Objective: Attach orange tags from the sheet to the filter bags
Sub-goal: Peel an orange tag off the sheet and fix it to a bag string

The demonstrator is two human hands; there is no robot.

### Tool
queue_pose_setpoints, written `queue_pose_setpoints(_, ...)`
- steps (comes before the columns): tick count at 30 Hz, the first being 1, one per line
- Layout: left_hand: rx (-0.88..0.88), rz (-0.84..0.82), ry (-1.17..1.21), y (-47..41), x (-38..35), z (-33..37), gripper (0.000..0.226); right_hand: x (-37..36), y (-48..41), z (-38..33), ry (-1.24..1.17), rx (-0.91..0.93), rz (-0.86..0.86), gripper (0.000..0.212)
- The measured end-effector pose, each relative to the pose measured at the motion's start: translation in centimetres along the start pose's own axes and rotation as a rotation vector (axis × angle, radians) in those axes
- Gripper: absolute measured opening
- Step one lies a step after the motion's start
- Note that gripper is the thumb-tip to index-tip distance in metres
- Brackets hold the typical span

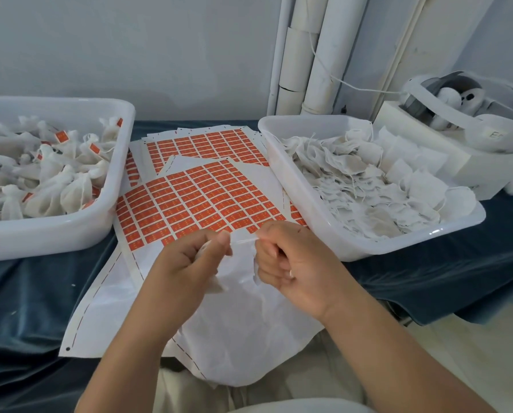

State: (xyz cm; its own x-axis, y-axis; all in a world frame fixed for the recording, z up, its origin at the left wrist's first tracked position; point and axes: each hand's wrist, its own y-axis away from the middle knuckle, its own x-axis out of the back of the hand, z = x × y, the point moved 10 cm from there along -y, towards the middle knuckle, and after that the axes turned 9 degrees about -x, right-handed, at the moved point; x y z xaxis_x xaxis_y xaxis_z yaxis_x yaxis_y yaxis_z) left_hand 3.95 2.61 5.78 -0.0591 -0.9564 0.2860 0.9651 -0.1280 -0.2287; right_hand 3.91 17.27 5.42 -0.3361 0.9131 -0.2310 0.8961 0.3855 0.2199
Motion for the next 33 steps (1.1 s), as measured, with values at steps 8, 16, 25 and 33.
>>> queue_pose_setpoints(8,-0.044,-0.049,0.029,0.1,-1.4,-0.1,0.037,-0.5,-0.5,0.3,-0.320,-0.027,-0.092,0.029)
queue_pose_setpoints(16,-0.090,-0.163,-0.083,0.3,-3.0,0.0,0.039,0.1,-0.5,0.0,-0.494,0.024,-0.052,0.028)
queue_pose_setpoints(25,-0.179,-0.300,-0.106,0.8,-4.6,0.3,0.027,1.0,-0.5,-0.6,-0.559,0.060,-0.020,0.031)
queue_pose_setpoints(33,-0.148,-0.335,-0.097,0.8,-4.7,0.0,0.034,1.1,-0.3,-1.0,-0.533,0.062,-0.004,0.033)
